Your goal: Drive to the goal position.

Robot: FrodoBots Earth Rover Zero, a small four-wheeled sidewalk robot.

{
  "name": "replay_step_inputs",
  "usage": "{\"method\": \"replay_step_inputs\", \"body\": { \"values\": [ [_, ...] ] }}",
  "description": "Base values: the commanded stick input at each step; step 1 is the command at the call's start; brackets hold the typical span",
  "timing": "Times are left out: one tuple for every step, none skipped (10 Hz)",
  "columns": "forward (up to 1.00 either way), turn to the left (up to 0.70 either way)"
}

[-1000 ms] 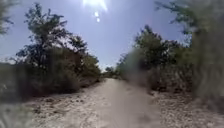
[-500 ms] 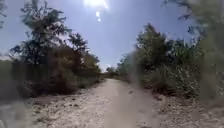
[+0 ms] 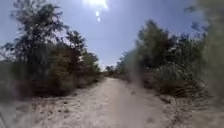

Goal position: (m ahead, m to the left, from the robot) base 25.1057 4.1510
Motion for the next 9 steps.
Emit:
{"method": "replay_step_inputs", "body": {
  "values": [
    [0.7, 0.0],
    [0.7, 0.0],
    [0.7, 0.0],
    [0.7, 0.0],
    [0.7, 0.0],
    [0.7, 0.0],
    [0.7, 0.0],
    [0.7, 0.0],
    [0.7, 0.0]
  ]
}}
